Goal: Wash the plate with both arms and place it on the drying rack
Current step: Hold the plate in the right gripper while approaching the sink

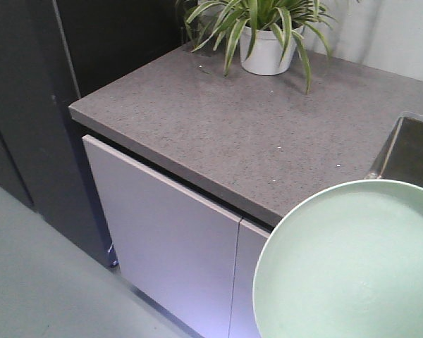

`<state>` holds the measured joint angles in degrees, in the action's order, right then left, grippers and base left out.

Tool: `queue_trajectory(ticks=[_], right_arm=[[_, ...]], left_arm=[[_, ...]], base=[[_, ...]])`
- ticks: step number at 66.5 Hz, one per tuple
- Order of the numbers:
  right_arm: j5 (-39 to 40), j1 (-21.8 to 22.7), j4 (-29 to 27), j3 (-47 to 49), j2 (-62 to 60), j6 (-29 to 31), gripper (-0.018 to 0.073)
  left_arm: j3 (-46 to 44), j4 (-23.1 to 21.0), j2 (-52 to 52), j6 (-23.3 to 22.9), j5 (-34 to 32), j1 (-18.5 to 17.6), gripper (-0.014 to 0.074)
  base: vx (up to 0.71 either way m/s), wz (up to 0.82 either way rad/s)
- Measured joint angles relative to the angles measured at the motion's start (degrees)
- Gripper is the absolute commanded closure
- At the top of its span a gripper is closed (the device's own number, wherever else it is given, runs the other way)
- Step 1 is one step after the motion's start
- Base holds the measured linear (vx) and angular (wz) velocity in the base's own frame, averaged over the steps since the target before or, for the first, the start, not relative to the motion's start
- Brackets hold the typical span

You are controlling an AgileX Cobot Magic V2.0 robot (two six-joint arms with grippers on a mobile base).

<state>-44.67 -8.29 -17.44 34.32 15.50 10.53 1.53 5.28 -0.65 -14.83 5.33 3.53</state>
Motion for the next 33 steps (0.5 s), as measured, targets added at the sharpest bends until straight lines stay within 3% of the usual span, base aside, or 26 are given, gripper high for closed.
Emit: queue_trajectory(ticks=[33], right_arm=[[0.0,0.0,0.0,0.0,0.0,0.0,0.0564]], left_arm=[[0.0,0.0,0.0,0.0,0.0,0.0,0.0602]], base=[[0.1,-0.4]])
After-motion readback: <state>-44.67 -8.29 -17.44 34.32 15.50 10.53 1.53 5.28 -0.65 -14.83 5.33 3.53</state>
